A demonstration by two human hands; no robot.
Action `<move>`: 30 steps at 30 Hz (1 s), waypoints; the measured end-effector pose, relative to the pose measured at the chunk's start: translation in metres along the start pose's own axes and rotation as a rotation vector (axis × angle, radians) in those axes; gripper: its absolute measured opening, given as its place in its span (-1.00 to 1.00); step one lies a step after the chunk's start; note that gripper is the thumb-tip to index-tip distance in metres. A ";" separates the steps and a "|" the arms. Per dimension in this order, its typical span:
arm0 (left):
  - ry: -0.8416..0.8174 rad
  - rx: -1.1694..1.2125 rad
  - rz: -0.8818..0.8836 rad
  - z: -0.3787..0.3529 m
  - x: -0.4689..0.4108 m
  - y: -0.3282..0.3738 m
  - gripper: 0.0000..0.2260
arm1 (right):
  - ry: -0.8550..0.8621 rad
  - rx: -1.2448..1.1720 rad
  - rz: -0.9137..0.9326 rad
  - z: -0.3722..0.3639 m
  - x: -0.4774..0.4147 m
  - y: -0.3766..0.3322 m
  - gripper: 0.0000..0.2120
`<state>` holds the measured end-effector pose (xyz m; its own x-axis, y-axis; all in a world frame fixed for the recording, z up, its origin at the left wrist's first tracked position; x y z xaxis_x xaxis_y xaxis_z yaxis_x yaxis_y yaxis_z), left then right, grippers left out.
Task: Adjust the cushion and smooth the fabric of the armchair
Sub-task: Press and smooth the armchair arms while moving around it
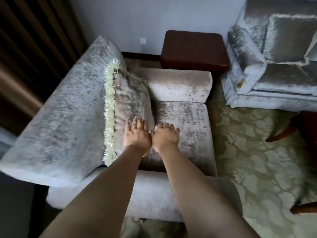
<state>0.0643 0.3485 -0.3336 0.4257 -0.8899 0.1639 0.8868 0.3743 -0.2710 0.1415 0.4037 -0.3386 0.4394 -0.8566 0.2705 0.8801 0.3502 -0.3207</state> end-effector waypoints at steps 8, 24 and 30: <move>0.036 -0.134 0.037 0.010 -0.005 -0.235 -0.46 | 0.079 -0.116 0.120 -0.014 -0.009 -0.230 -0.55; 0.029 -0.146 -0.137 -0.045 -0.140 -0.429 -0.40 | 0.186 -0.259 0.006 -0.042 -0.166 -0.440 -0.38; 0.080 -0.148 -0.156 -0.047 -0.244 -0.477 -0.44 | 0.141 -0.306 -0.223 -0.061 -0.236 -0.456 -0.20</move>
<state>-0.4706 0.3750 -0.2885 0.2646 -0.9541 0.1402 0.9023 0.1936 -0.3853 -0.3748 0.4228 -0.3118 0.1957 -0.9500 0.2433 0.8474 0.0390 -0.5295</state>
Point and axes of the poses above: each hand's wrist, its own x-axis away from the middle knuckle, its own z-axis out of the back of the hand, y = z × x, the point moved 2 cm from there along -x, towards the middle knuckle, and after that the axes turned 12 degrees about -x, right-handed, at the moved point
